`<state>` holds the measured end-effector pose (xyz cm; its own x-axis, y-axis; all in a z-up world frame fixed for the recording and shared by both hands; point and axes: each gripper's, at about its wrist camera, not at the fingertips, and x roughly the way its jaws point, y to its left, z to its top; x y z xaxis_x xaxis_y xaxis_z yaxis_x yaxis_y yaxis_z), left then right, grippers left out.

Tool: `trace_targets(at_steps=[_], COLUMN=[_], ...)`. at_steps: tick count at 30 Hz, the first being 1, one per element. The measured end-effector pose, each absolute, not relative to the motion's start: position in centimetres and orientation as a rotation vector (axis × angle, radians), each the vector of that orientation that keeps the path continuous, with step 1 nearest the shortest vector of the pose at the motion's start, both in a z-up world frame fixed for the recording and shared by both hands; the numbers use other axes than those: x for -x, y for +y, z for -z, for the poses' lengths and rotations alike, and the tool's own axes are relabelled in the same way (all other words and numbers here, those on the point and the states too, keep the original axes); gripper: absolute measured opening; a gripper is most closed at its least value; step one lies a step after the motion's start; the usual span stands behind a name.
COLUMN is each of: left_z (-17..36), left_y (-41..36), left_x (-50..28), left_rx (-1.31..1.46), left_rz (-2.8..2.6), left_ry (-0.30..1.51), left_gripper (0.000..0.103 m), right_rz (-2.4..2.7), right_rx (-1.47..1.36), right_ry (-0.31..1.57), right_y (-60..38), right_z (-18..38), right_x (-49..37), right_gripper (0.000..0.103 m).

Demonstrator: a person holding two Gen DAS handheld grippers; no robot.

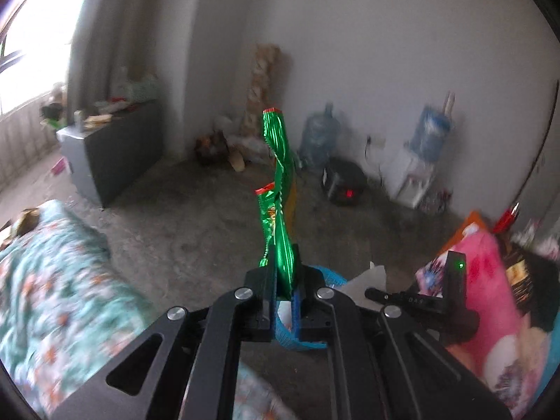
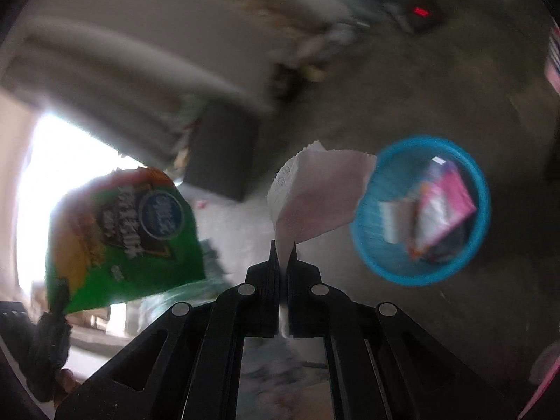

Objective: Collect trash
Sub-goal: 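Lift the chip bag and tissue and carry them to the blue wastebasket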

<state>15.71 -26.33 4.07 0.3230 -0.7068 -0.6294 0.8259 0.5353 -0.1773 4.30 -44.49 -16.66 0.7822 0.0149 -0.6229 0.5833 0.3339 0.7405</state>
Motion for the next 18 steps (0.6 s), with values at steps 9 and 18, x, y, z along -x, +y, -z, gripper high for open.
trace_targets(at_steps=[9,18], left_z=[6.8,15.1], left_y=[-39.1,-46.7], left_x=[-14.7,-13.9], left_rx=[-0.458,-0.583], left_rz=[1.041,1.063], left_ry=[0.868,0.963], left_gripper=[0.006,0.011], right_rz=[0.476,0.582], right_rx=[-1.293,-1.503], right_ry=[0.673,0.627], right_y=[-47.9,-52.1], right_z=[23.9,30.7], right_x=[-4.6,-4.4], right_gripper=[0.002,0.058])
